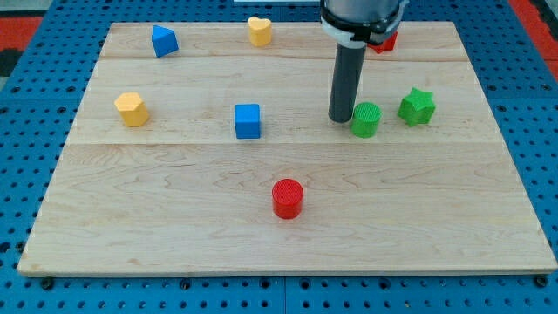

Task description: Move the green circle below the green star

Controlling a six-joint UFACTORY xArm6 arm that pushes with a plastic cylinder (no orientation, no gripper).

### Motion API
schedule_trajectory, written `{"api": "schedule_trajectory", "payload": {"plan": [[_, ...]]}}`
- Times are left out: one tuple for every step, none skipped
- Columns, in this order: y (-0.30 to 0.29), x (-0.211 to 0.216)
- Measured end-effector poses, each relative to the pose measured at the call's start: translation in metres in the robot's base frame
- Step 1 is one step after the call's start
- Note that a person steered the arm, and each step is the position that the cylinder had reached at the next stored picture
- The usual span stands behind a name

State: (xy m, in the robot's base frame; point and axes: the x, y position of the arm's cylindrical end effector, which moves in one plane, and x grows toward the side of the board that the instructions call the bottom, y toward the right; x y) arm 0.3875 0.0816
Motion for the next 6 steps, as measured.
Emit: {"api": "schedule_trajectory", "payload": {"plan": [[0.0,-0.011],[0.027,0.009],[0.071,0.074],[0.108,0.06],[0.145,0.078],[0.125,0.125]]}}
